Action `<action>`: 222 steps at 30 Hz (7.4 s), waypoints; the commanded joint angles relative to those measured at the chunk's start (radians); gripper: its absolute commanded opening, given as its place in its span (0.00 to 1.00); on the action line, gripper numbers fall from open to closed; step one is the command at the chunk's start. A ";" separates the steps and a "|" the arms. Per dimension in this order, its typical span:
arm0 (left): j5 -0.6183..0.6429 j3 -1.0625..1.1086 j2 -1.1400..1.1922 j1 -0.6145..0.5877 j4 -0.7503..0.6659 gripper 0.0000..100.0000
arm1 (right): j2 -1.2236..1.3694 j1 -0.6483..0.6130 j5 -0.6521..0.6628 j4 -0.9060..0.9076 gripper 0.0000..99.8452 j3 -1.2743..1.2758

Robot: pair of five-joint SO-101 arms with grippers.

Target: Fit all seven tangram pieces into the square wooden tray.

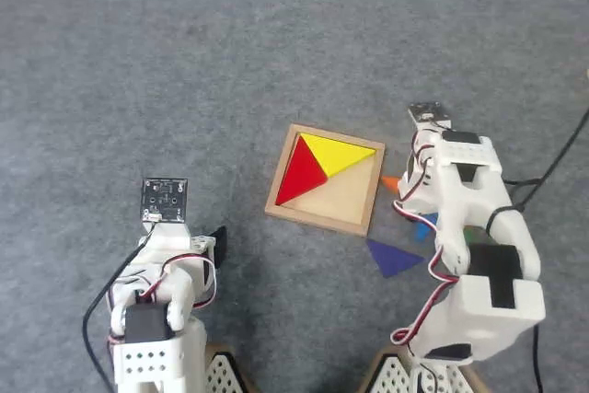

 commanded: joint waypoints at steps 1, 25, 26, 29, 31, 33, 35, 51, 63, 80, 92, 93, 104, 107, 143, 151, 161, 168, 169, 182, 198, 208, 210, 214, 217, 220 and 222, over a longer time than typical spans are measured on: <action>0.011 -0.012 -0.011 -0.005 -0.021 0.24 | -0.048 0.013 -0.029 -0.033 0.20 -0.008; 0.011 -0.012 -0.011 -0.005 -0.021 0.24 | -0.096 -0.122 0.091 0.010 0.29 -0.141; 0.011 -0.012 -0.011 -0.005 -0.021 0.24 | -0.085 -0.128 0.107 0.012 0.29 -0.137; 0.011 -0.012 -0.011 -0.005 -0.021 0.24 | -0.031 -0.124 0.115 0.004 0.29 -0.143; 0.011 -0.012 -0.011 -0.005 -0.021 0.24 | 0.027 -0.108 0.115 -0.010 0.29 -0.167; 0.011 -0.012 -0.011 -0.005 -0.021 0.24 | 0.102 -0.093 0.110 -0.016 0.29 -0.221; 0.011 -0.012 -0.011 -0.005 -0.021 0.24 | 0.183 -0.073 0.109 -0.004 0.29 -0.290; 0.011 -0.012 -0.011 -0.005 -0.021 0.24 | 0.291 0.107 -0.138 0.013 0.24 -0.546; 0.011 -0.012 -0.011 -0.005 -0.021 0.24 | 0.286 0.139 -0.239 0.094 0.32 -0.578; 0.011 -0.012 -0.011 -0.005 -0.021 0.24 | 0.321 0.185 -0.180 0.079 0.18 -0.647; 0.011 -0.012 -0.011 -0.005 -0.021 0.24 | 0.460 0.275 -0.224 0.131 0.02 -0.956; 0.011 -0.012 -0.011 -0.005 -0.021 0.24 | 0.461 0.278 -0.226 0.147 0.02 -0.977; 0.011 -0.012 -0.011 -0.005 -0.021 0.24 | 0.383 0.119 -0.147 0.395 0.03 -0.867; 0.011 -0.012 -0.011 -0.005 -0.021 0.24 | 0.305 0.099 -0.149 0.245 0.06 -0.666; 0.011 -0.012 -0.011 -0.005 -0.021 0.24 | 0.113 0.110 -0.199 -0.076 0.16 -0.358; 0.011 -0.012 -0.011 -0.005 -0.021 0.24 | 0.213 0.065 -0.206 -0.073 0.16 -0.528; 0.011 -0.012 -0.011 -0.005 -0.021 0.24 | 0.346 0.041 -0.089 0.085 0.16 -0.609; 0.011 -0.012 -0.011 -0.005 -0.021 0.24 | 0.389 0.041 -0.061 0.225 0.16 -0.608; 0.011 -0.012 -0.011 -0.005 -0.021 0.24 | 0.395 0.039 -0.054 0.223 0.16 -0.609; 0.011 -0.012 -0.011 -0.005 -0.021 0.24 | 0.535 0.194 -0.130 0.237 0.16 -0.822; 0.011 -0.012 -0.011 -0.005 -0.021 0.24 | 0.504 0.179 -0.141 0.348 0.20 -0.951; 0.011 -0.012 -0.011 -0.005 -0.021 0.24 | 0.015 0.059 -0.164 0.084 0.20 -0.400; 0.011 -0.012 -0.011 -0.005 -0.021 0.24 | -0.050 0.041 -0.164 0.022 0.20 -0.292; 0.011 -0.012 -0.011 -0.005 -0.021 0.24 | -0.036 0.030 -0.158 0.018 0.20 -0.232; 0.011 -0.012 -0.011 -0.005 -0.021 0.24 | 0.036 0.035 -0.158 0.019 0.19 -0.258; 0.011 -0.012 -0.011 -0.005 -0.021 0.24 | 0.134 0.044 -0.158 0.044 0.19 -0.342; 0.011 -0.012 -0.011 -0.005 -0.021 0.24 | 0.209 0.045 -0.158 0.101 0.19 -0.442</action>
